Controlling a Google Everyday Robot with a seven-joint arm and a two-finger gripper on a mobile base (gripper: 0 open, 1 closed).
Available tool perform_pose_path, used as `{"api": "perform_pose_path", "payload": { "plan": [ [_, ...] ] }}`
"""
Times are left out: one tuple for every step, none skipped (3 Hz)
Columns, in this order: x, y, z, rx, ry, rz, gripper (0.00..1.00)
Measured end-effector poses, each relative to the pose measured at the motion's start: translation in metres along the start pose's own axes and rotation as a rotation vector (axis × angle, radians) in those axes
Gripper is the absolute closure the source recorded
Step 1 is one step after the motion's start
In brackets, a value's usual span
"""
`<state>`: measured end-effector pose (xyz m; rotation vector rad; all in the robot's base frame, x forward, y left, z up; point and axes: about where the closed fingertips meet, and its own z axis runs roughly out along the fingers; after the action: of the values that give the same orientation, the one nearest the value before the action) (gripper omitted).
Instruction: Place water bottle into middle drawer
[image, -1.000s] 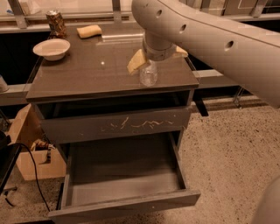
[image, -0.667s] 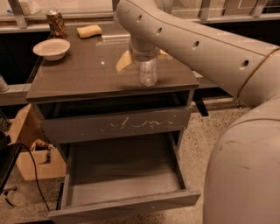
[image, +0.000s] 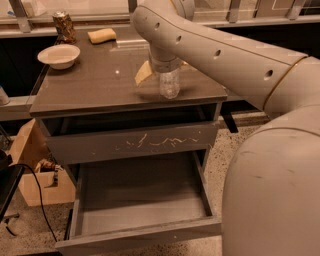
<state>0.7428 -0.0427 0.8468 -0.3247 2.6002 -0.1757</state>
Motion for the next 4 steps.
{"api": "perform_pose_path", "payload": {
  "plan": [
    [0.0025, -0.0045, 0.006, 0.006, 0.015, 0.017, 0.0],
    [0.0028, -0.005, 0.0067, 0.007, 0.016, 0.019, 0.17],
    [0.0029, -0.005, 0.0068, 0.007, 0.016, 0.019, 0.46],
    [0.0029, -0.005, 0.0068, 0.007, 0.017, 0.019, 0.71]
  ]
}}
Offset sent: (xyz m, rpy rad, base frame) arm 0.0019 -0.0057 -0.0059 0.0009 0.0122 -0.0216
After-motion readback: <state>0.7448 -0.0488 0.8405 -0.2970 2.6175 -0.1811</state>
